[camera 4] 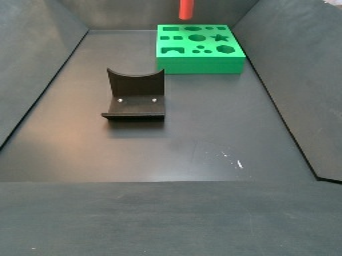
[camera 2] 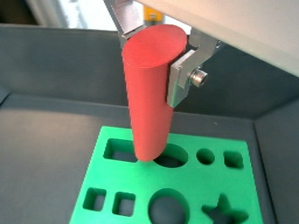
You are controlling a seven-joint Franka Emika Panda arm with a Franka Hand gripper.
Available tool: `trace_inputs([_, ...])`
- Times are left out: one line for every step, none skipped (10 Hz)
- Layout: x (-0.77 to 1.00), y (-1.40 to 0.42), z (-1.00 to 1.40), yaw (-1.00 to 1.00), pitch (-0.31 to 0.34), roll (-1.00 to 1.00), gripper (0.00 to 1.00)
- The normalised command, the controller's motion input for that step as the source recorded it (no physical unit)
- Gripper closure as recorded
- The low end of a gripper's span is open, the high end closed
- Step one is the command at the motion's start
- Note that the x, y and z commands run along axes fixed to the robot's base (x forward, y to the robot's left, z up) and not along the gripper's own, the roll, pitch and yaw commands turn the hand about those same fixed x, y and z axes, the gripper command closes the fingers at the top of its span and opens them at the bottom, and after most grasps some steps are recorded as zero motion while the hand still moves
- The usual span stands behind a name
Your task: Insert the oval object.
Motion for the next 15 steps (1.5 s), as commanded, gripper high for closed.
trace_inputs([-0.01,0.0,-0.21,-1.0,0.0,0.06,1.0])
trace_inputs([-0.02,0.0,-0.23,-1.0,0.0,0.07,1.0])
trace_inputs([-0.15,0.0,-0.31,-0.99,0.0,0.09,1.0])
trace_inputs([-0.25,0.0,-0.33,-0.92,0.0,0.08,1.0])
trace_inputs([-0.16,0.0,-0.1,-0.89,0.0,0.0,1.0])
trace_inputs([-0.15,-0.02,-0.02,-0.87,-0.029,-0.03,1.0])
trace_inputs([0.0,-0.03,-0.07,-0.94,-0.051,-0.13,1.0])
trace_inputs([0.0,-0.05,-0.06,-0.99,-0.074,-0.12,1.0])
trace_inputs([0.0,0.0,-0.13,-1.0,-0.013,-0.05,1.0])
trace_inputs([0.0,0.0,-0.14,-1.0,-0.003,-0.01,1.0])
trace_inputs([-0.02,0.0,-0.22,-1.0,0.0,0.01,1.0])
trace_inputs([-0.08,-0.01,-0.27,-0.98,0.0,0.05,1.0])
trace_inputs([-0.02,-0.11,-0.2,-0.89,0.001,0.0,1.0])
trace_inputs([-0.02,-0.15,-0.13,-0.85,0.0,-0.04,1.0])
trace_inputs([0.0,-0.24,-0.08,-0.77,0.0,-0.12,1.0])
